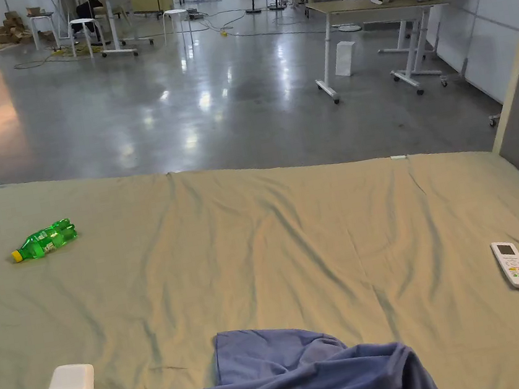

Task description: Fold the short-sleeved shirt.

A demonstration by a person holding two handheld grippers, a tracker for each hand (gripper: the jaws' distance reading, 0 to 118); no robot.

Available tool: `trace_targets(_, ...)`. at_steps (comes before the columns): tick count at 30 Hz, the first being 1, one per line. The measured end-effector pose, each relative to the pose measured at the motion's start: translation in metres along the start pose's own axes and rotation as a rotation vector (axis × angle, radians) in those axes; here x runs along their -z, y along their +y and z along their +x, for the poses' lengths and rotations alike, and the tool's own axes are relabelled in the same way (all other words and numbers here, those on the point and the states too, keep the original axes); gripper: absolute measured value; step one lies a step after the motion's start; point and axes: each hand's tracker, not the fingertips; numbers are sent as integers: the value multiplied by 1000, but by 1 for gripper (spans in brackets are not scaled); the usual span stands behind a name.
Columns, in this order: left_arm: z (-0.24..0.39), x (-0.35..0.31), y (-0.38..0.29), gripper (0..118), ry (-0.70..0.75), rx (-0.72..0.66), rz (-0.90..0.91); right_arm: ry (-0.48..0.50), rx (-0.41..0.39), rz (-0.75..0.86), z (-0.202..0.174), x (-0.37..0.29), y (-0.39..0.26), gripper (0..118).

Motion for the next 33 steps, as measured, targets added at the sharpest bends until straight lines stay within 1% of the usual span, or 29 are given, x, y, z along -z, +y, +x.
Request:
trace_targets(1,2,-2,-1,7,2,2,0,3,-8,-17,-4,6,-1,46)
trace_targets(2,4,-3,-2,7,4,2,-2,-3,-17,-25,-8,13,-2,30)
trace_targets(3,4,-5,-4,7,3,0,-1,1,-30,-22,-13,12,-2,8)
trace_targets(4,5,-6,-6,7,1,-3,1,15,-36,-14,-16,12,-4,6)
trace_targets(5,2,-3,-7,7,0,-7,-1,18,-49,1,-21,11,-5,5)
trace_targets(6,0,-2,-8,7,1,-10,-1,-27,-81,9,-24,9,-5,5)
trace_targets(8,-2,-5,-9,7,1,-16,6,-10,-64,15,-20,2,-3,4)
trace_targets(10,-5,-5,-6,7,-4,-25,17,11,-12,46,-12,-8,-2,4)
trace_targets(11,-5,-9,-4,7,-4,-30,34,-2,6,83,-7,-14,0,4)
trace_targets(13,-7,-13,2,7,-11,-39,61,-24,4,152,-2,-31,7,3)
trace_targets(15,-8,-21,13,7,-24,-43,101,-10,12,219,3,-51,20,3)
trace_targets(18,1,-44,31,7,-30,-32,162,-25,1,311,7,-80,41,3)
trace_targets(20,0,-57,45,7,-33,-24,195,-21,-7,351,14,-82,53,3)
trace_targets(22,3,-71,58,7,-31,-22,232,-26,-1,399,18,-97,65,3)
trace_targets(24,0,-85,72,7,-27,-17,263,-35,-11,449,21,-110,79,3)
trace_targets(33,-27,-134,133,7,58,1,377,-89,-55,575,38,-154,148,3)
